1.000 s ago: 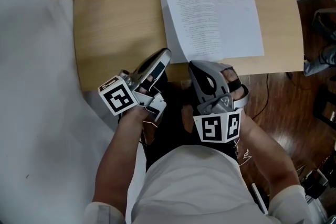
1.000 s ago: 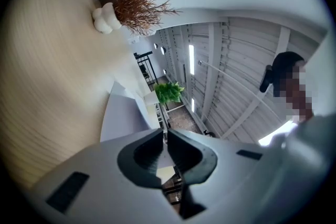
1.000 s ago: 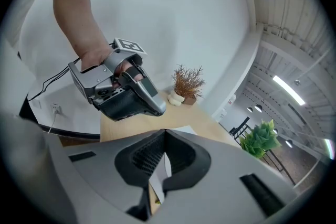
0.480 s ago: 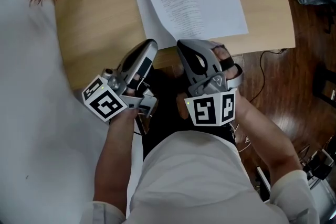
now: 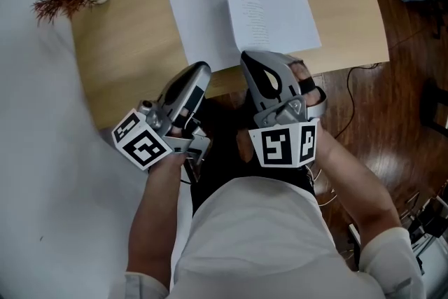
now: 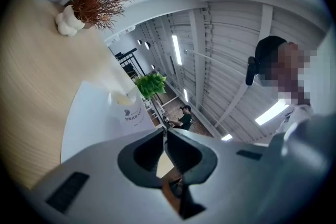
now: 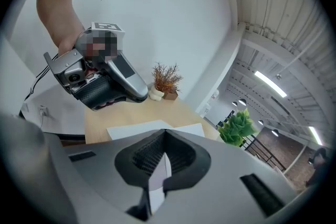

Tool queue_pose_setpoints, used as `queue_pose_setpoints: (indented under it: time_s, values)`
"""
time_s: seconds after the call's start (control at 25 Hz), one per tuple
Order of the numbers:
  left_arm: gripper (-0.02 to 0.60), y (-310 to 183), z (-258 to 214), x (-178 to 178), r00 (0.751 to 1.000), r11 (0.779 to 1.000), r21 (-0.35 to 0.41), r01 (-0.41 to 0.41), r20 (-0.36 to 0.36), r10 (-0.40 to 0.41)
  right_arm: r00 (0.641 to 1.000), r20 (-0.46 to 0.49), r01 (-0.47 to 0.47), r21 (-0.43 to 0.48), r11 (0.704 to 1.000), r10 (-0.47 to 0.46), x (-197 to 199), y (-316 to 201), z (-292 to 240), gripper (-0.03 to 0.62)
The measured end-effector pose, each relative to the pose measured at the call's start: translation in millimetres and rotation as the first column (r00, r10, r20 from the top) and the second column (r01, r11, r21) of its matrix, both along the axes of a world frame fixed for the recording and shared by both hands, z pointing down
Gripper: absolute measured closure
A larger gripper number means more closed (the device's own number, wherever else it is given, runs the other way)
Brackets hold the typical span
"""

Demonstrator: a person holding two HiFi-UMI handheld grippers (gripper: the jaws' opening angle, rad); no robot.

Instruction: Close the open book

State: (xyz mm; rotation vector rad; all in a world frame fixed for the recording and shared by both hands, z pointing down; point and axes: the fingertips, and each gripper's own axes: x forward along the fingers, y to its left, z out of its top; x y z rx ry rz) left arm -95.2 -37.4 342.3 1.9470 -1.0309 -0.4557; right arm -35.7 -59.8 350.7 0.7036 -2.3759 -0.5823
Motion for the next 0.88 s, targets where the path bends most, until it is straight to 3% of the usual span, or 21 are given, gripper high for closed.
queue_pose_setpoints:
  time_s: [0.88]
  values:
    - [0.581,-8,10,48,0.998,0.997,-0.033,-0.066,0.020,0.067,0.989,0.011,-0.144,-0.059,0.988,0.145,61,-30,15,0.592]
